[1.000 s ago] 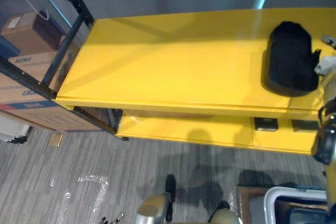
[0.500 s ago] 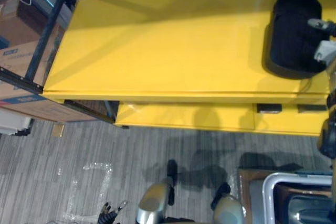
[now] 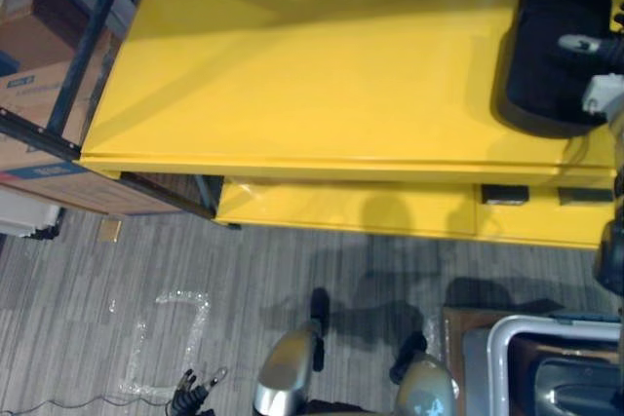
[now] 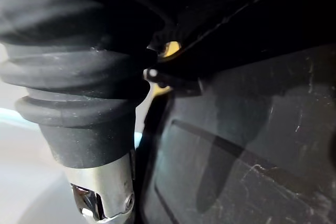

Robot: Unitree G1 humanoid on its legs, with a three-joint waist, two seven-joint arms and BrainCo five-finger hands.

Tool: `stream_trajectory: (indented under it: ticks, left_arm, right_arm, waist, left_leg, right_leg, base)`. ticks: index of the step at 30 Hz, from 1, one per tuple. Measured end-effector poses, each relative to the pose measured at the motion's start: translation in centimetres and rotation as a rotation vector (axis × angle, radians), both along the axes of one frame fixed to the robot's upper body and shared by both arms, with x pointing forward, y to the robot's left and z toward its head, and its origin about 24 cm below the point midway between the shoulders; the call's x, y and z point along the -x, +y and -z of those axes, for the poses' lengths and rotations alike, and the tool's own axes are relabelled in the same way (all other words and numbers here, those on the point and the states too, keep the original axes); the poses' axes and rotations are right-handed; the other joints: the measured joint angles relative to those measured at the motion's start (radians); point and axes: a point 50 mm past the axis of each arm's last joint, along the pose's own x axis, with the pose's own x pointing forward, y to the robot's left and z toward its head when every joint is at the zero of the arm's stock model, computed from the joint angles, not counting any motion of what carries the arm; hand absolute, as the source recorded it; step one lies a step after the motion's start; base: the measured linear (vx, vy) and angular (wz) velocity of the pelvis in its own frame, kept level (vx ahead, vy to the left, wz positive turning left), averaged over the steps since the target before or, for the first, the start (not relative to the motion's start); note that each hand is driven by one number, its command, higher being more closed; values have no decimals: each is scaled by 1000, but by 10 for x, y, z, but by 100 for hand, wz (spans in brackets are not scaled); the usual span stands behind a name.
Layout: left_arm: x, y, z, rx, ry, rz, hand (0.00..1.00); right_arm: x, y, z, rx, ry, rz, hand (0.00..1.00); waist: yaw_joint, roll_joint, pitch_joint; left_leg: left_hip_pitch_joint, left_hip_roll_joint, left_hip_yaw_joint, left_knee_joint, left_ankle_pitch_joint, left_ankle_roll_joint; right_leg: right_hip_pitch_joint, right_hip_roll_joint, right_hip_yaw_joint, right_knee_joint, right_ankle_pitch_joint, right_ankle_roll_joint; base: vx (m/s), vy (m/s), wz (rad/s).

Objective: Walk over and take plastic housings, then place them on the shelf

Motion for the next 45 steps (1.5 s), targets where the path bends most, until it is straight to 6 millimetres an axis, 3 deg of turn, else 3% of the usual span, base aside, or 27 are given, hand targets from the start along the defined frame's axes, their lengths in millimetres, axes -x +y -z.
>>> stream_trajectory:
  ticks: [6, 12, 45]
  left_arm:
    - [0, 1, 0, 0, 2, 2, 0]
    - [0, 6, -1, -9, 4, 11, 0]
    - [-1, 5, -2, 2, -8, 25, 0]
  right_arm:
    - [2, -1, -6, 9, -14, -12, 0]
    - [2, -3, -5, 18, -23, -20, 0]
    - [1, 3, -9, 91, -51, -69, 0]
  waist:
    - [2, 0, 0]
    - [24, 0, 1]
    - [48, 6, 4]
  left_leg:
    - [-16, 0, -5, 2, 0, -1]
    - [-17, 0, -8, 2, 0, -1]
    - [-58, -4, -29, 30, 1, -2]
  right_leg:
    - [-10, 0, -7, 2, 0, 0]
    - [-10, -1, -9, 9, 0, -1]
    - [-32, -8, -23, 28, -7, -7]
  base:
    - [2, -5, 2]
    - [0, 0, 0]
    - [-2, -2, 2]
